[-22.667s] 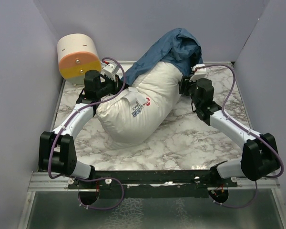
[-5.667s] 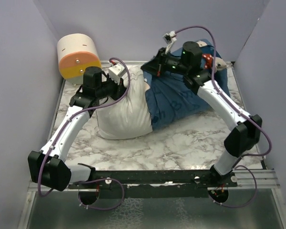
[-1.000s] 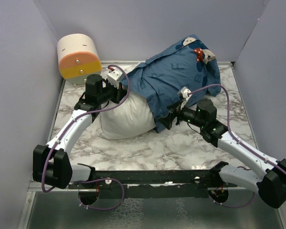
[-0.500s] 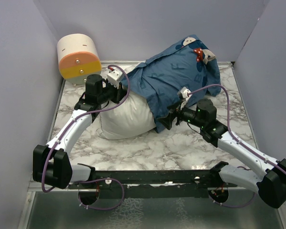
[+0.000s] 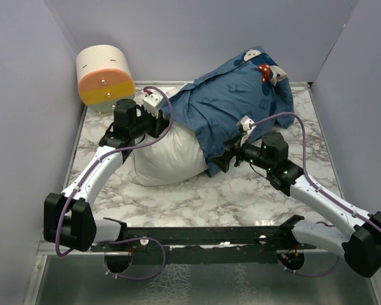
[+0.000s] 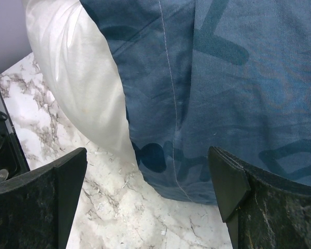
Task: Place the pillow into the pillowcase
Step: Stuff the pillow into the pillowcase.
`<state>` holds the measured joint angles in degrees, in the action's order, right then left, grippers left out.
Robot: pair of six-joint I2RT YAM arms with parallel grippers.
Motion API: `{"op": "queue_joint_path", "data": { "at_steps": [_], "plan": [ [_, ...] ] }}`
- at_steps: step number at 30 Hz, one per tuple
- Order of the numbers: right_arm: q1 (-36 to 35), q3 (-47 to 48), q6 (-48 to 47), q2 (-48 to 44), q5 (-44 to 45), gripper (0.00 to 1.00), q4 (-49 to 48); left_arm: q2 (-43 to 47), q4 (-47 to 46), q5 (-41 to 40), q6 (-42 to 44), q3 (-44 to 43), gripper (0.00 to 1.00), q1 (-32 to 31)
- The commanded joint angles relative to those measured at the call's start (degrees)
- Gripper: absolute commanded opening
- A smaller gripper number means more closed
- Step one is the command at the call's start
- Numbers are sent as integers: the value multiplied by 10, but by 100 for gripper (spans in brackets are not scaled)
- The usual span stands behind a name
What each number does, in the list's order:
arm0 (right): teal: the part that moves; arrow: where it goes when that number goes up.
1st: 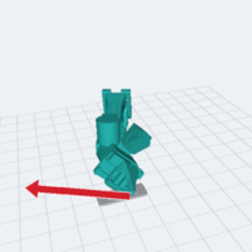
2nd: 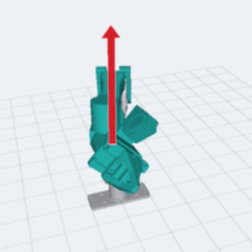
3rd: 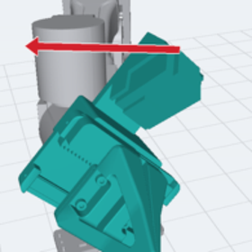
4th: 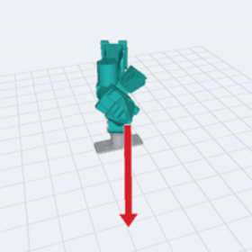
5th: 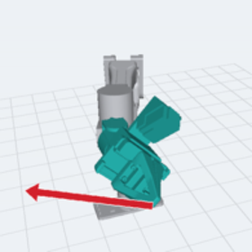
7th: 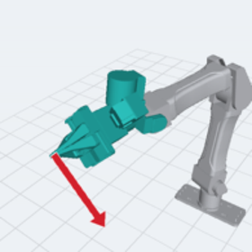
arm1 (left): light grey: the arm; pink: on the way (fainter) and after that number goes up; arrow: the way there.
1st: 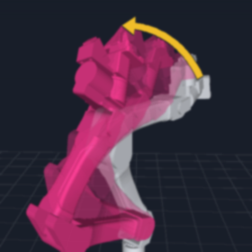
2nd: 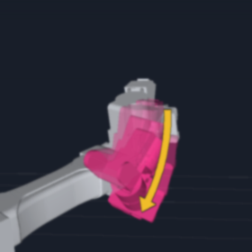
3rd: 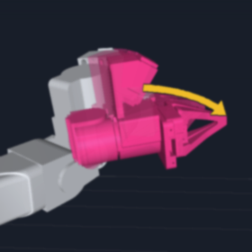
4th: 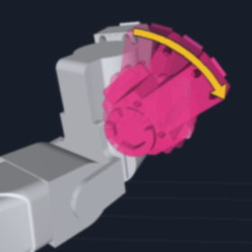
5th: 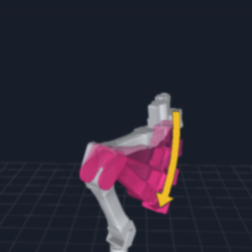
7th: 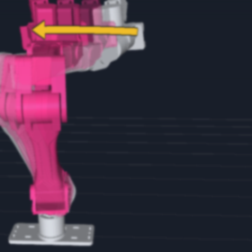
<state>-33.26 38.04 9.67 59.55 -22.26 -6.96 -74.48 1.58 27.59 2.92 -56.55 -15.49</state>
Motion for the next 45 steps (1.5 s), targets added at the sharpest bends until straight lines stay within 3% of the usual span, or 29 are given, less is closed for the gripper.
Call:
{"op": "queue_joint_path", "data": {
  "at_steps": [1, 18, 25, 28, 31, 35, 37, 43, 45],
  "plan": [
    [-1, 4, -11, -4, 13, 99, 3, -20, 73, 14, -4, 11, 0, -8],
    [-19, 43, -38, 26, 43, 95, 17, -28, 79, 15, -7, 6, 0, -8],
    [-125, 95, -47, 111, 213, 90, 11, -24, 81, 17, -7, 6, 0, -8],
    [-177, 137, -58, 161, 361, 89, 25, -23, 79, 18, -7, 6, 0, -7],
    [-186, 166, -50, 194, 484, 76, 42, -22, 78, 20, -9, 6, 0, -7],
    [-187, 144, -47, 168, 538, 35, 12, -21, 76, 24, -12, 7, 0, -7],
    [-187, 135, -51, 149, 536, 21, 10, -20, 75, 27, -13, 6, 0, -7],
    [-187, 116, -40, 123, 510, 1, 26, -15, 74, 28, -13, 7, 0, -7],
    [-187, 113, -43, 117, 470, 1, 23, -14, 73, 27, -13, 8, 0, -8]
  ]
}}
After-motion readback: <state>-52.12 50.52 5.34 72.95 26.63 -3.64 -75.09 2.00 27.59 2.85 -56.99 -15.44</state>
